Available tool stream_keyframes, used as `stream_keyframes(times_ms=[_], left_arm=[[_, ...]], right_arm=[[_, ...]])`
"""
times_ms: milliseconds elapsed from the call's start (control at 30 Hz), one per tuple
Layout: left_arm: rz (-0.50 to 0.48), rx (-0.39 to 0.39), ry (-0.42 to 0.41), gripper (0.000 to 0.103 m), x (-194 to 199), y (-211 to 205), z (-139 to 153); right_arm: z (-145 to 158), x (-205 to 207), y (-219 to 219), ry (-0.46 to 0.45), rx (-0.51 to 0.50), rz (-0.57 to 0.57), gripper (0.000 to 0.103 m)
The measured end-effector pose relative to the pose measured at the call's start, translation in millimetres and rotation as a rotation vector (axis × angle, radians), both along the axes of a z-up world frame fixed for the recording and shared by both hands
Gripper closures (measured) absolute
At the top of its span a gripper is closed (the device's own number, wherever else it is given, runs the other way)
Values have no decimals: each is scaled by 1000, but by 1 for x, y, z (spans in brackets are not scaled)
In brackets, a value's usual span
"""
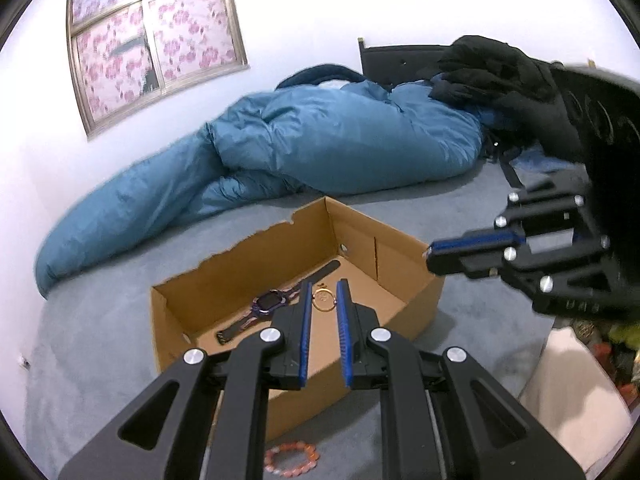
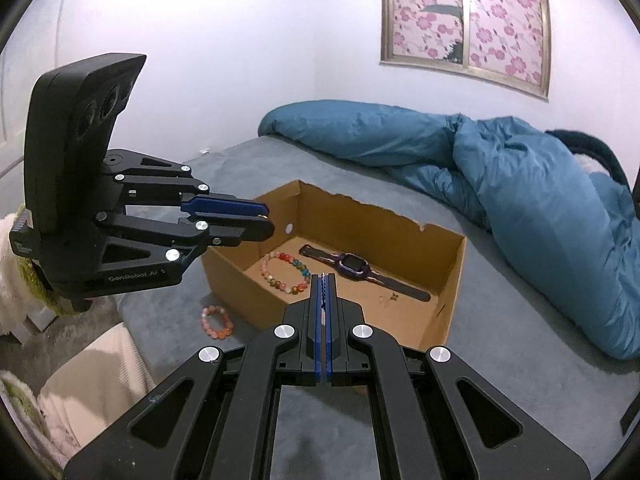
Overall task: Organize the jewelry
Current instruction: 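Carry the spring charm in the right tool and ring in the left tool toward the box, then open both tools over the box to drop the charm and ring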
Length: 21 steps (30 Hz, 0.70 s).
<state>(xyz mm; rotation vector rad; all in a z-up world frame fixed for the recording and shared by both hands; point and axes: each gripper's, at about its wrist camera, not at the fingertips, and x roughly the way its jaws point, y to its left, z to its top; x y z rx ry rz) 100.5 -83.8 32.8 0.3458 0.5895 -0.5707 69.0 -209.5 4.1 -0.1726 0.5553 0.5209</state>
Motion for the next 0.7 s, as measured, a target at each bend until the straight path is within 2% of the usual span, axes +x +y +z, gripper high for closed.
stream_keyframes(times_ms=[167, 500, 600, 633, 700], left_arm=[[22, -38, 129, 92, 40, -7, -21], [133, -46, 361, 91, 103, -16, -70], [143, -59, 386, 90, 110, -16, -75], [150, -63, 388, 89, 111, -15, -76], [156, -74, 388, 81, 112, -13, -76]], right_arm=[[-15, 21, -4, 51, 18, -35, 103], [-44, 70, -5, 146, -13, -80, 102], [-53, 81, -8, 179, -12, -97, 99], [-54, 82, -9, 185, -9, -104, 95], [-56, 84, -13, 197, 5, -115, 87]])
